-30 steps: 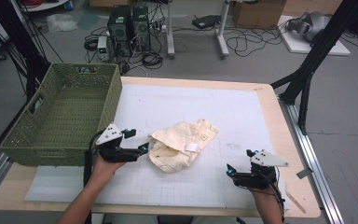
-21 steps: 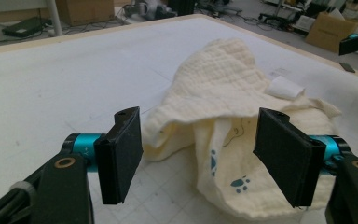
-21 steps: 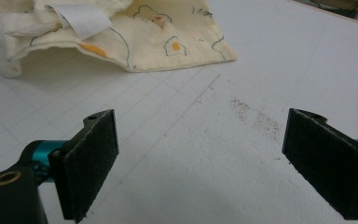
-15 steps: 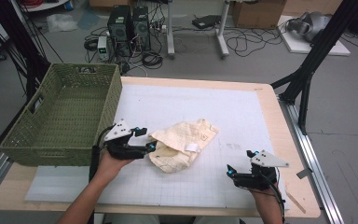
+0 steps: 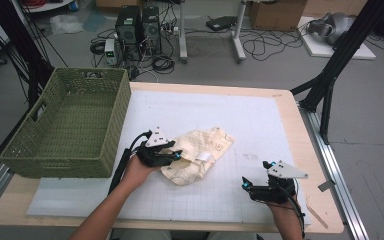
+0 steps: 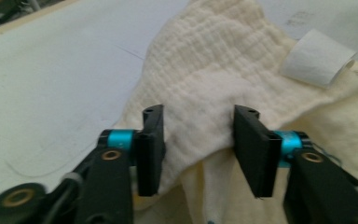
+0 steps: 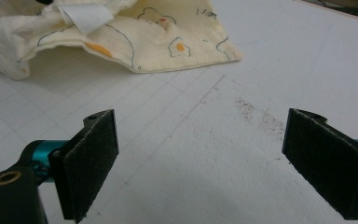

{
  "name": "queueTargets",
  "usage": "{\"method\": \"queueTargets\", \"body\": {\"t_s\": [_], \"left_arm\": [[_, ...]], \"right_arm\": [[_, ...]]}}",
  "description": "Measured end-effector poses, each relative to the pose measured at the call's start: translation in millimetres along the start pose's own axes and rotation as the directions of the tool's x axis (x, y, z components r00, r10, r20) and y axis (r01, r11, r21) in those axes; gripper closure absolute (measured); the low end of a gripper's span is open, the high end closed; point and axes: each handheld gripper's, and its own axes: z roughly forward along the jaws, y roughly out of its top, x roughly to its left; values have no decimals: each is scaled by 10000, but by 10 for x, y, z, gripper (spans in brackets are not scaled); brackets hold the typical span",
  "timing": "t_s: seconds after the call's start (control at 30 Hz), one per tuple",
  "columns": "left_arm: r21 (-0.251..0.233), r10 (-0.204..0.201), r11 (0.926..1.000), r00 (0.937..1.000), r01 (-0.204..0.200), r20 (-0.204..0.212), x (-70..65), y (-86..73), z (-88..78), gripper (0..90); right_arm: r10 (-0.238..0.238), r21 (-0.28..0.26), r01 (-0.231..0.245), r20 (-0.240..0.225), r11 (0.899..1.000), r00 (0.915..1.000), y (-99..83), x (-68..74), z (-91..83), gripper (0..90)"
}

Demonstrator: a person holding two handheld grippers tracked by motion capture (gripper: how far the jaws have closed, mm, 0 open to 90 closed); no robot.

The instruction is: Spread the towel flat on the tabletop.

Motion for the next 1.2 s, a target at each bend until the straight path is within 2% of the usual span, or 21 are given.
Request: {"method": "queueTargets", "body": {"t_s": [0.1,0.13,0.17,0.2,0.23,0.3,0.43,0.47,0.6,0.63,0.67,0.7,0.77,0.83,0.87,0.9,0.97,1.07,1.1,1.13,1.2], "left_arm": [[-90,250,9996,9995,-252,-166,15,0,-13,816],[-152,275,9995,9993,-279,-267,24,1,-21,816],[-482,-54,9988,9996,40,-277,72,3,-53,823],[-482,-54,9988,9996,40,-277,72,3,-53,823],[-931,-543,9944,9977,504,-400,123,7,-95,823],[-1313,-989,9871,9936,911,-541,178,10,-136,823],[-1506,-1401,9803,9874,1278,-740,251,1,-188,826],[-1509,-1584,9778,9844,1457,-760,279,-8,-211,826],[-1579,-1881,9719,9792,1744,-758,311,-15,-235,826],[-1553,-1892,9721,9792,1761,-740,317,-17,-239,826],[-1454,-1900,9732,9792,1783,-711,324,-24,-238,826],[-1454,-1900,9732,9792,1783,-711,324,-24,-238,826],[-1428,-1933,9730,9782,1812,-757,326,-29,-235,826],[-1401,-1966,9729,9772,1842,-800,336,-31,-237,826],[-1423,-1972,9724,9771,1847,-799,341,-33,-237,826],[-1411,-1996,9722,9764,1868,-822,345,-36,-238,826],[-1393,-2011,9722,9760,1884,-834,354,-41,-238,826],[-1399,-2097,9704,9741,1968,-844,364,-46,-242,826],[-1399,-2097,9704,9741,1968,-844,364,-46,-242,826],[-1370,-2118,9703,9737,1993,-837,360,-46,-241,826],[-1359,-2126,9703,9736,2002,-835,358,-46,-241,826]], "right_arm": [[-132,-22,132,-70,9999,9999,11,12,14,99],[-132,-22,132,-70,9999,9999,11,12,14,99],[-119,-58,119,-148,9999,9998,28,16,31,99],[-91,-28,90,-179,10000,9998,42,24,42,99],[-143,-46,142,-191,9999,9997,57,32,61,99],[-312,35,313,-238,9995,9992,92,66,116,98],[-491,136,497,-435,9987,9978,178,122,256,98],[-740,171,752,-615,9970,9954,257,172,379,98],[-878,335,908,-836,9953,9926,367,231,611,102],[-1170,157,1183,-702,9928,9907,417,265,748,234],[-1259,45,1266,-767,9919,9891,436,282,811,273],[-1259,45,1266,-767,9919,9891,436,282,811,273],[-1188,251,1220,-1055,9922,9873,485,313,1037,313],[-1046,443,1113,-1328,9928,9856,492,324,1108,347],[-1210,785,1352,-1631,9877,9792,491,351,1231,409],[-1210,785,1352,-1631,9877,9792,491,351,1231,409],[-1256,1123,1531,-2201,9818,9673,496,379,1279,595],[-1071,1164,1460,-2892,9824,9513,483,386,1251,752],[-1071,1164,1460,-2892,9824,9513,483,386,1251,752],[-1093,1229,1553,-3184,9802,9416,479,406,1226,841],[-1204,1239,1709,-3379,9775,9335,474,445,1198,850]]}}
